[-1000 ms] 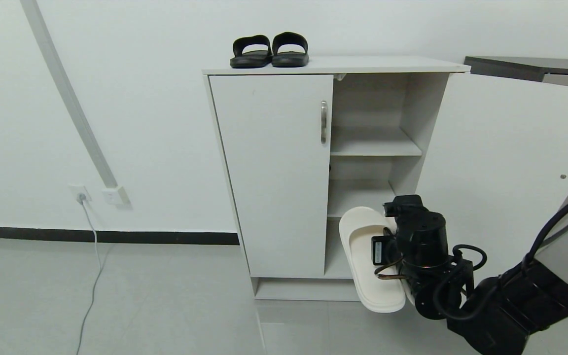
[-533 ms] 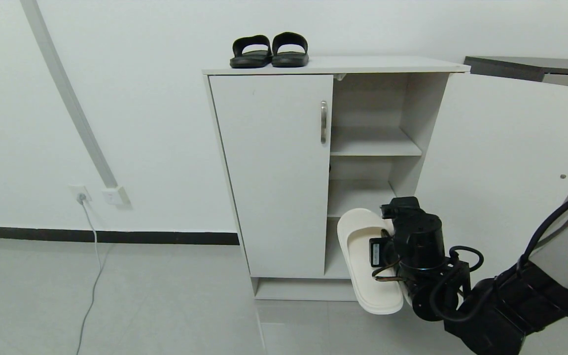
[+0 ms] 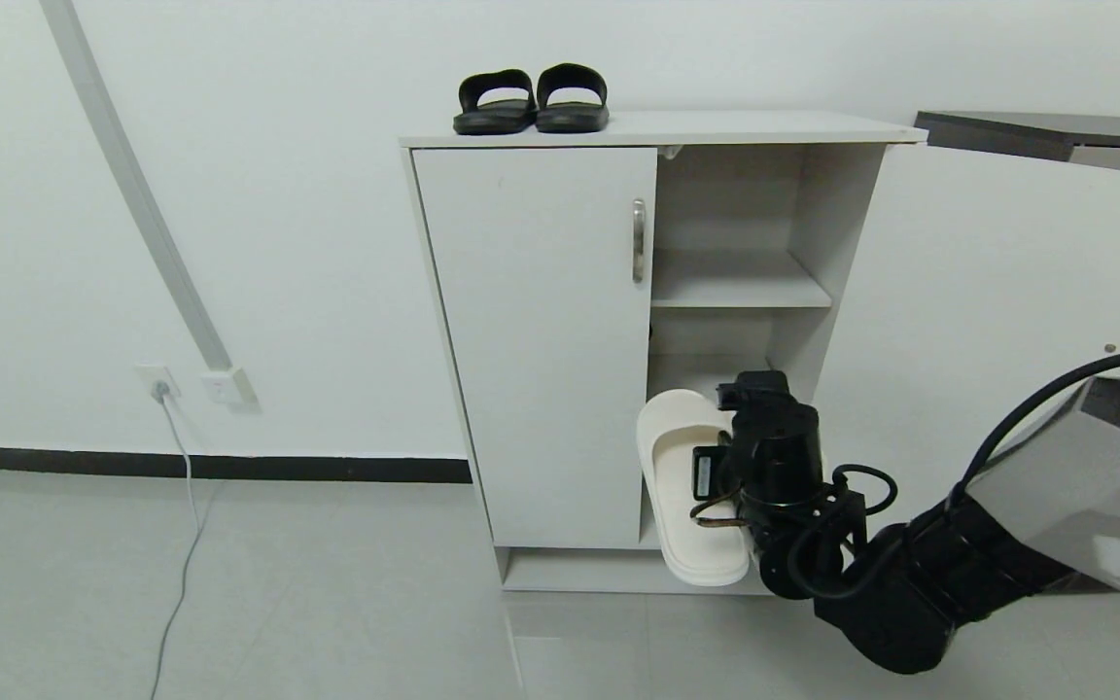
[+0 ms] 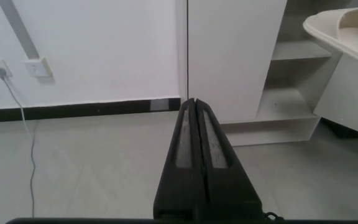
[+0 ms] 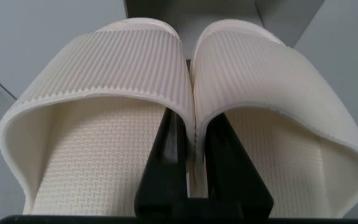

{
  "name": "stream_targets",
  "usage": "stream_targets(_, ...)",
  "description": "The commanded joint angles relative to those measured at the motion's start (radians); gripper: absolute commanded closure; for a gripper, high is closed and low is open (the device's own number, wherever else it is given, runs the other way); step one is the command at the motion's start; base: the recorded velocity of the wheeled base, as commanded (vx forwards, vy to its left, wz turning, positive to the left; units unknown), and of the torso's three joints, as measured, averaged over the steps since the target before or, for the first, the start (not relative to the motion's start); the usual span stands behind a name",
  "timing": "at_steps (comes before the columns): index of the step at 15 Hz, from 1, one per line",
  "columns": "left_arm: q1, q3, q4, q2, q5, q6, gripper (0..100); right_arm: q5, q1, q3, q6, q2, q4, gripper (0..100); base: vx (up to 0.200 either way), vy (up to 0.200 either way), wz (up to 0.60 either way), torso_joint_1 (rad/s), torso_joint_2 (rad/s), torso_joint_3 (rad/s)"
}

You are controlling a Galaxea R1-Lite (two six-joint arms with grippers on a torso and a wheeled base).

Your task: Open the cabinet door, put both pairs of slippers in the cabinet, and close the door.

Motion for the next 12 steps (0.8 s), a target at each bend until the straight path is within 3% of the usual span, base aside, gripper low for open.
stream_targets(1,0.0,0.0,0.0,0.002,0.0,0.0,100,-0.022,0.001,-0.051,0.004,0.054,0.006,100,0.0,0.0,0.0,0.0,0.0,0.0)
stream_targets(2,0.001,0.0,0.0,0.002,0.0,0.0,100,-0.027,0.0,-0.051,0.005,0.054,0.006,100,0.0,0.0,0.0,0.0,0.0,0.0)
stream_targets(9,0.001,0.0,0.0,0.002,0.0,0.0,100,-0.047,0.003,-0.037,0.011,0.062,0.006,100,0.0,-0.2,0.0,0.003,0.0,0.004)
stream_targets(12,0.001,0.0,0.0,0.002,0.0,-0.002,100,-0.047,0.007,-0.027,0.013,0.066,0.005,100,0.0,0.0,0.0,0.0,0.0,0.0)
